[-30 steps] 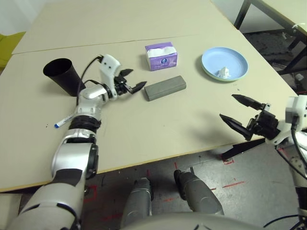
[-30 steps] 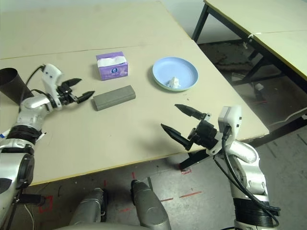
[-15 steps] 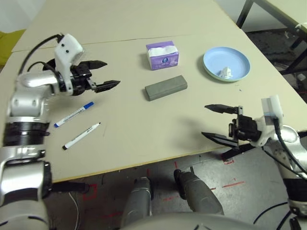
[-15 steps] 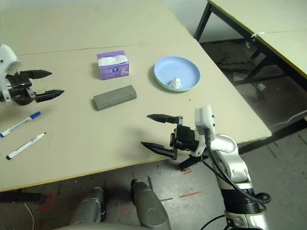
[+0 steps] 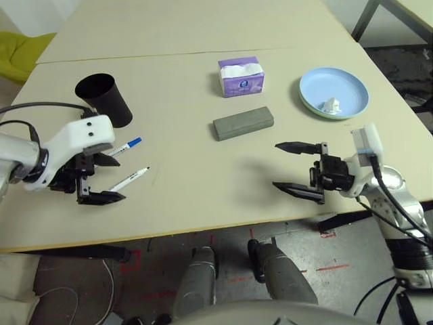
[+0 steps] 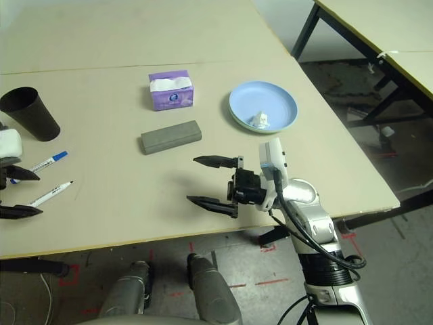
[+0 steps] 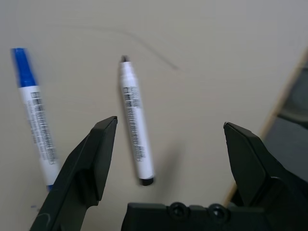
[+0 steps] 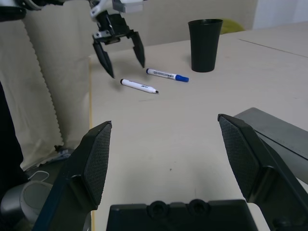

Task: Organize and tidy the items on the table.

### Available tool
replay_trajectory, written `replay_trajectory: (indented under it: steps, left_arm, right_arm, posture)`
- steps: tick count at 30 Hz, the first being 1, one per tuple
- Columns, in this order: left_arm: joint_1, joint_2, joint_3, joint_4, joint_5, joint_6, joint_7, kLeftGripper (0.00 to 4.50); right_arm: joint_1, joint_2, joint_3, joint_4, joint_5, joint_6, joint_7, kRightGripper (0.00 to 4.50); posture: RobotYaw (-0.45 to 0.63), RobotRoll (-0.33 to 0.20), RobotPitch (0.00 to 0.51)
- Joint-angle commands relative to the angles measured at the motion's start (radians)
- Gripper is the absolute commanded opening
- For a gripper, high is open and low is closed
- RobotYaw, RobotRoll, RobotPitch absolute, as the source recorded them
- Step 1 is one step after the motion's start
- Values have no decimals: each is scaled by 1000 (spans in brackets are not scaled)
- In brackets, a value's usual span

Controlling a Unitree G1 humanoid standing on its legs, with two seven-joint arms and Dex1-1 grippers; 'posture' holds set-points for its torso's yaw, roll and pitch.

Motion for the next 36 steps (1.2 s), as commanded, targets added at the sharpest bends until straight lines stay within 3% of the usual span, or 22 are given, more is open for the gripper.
replay_trajectory:
  steps: [1,24,29,36]
  left_arm:
    - [41,-50,-17,26,39,-58,64,4500]
    - [-2,-196,-135,231,171,-235,159,4500]
    - [-28,-226,-129,255,153,-213,150,3284]
    - [-36,-223,-139,261,150,-231,123,926]
  right_arm:
    - [-10,8,24,-14,-10,13,-1,4475]
    - [-45,-3,15,-85,0,83,-47,4475]
    - [-44,-4,13,-93,1,90,-52,4500]
    - [-41,-8,10,-102,3,98,-58,4500]
  posture:
    - [-49,0,196]
    - [-79,0,180]
    - [-82,0,178]
    - [-84,0,178]
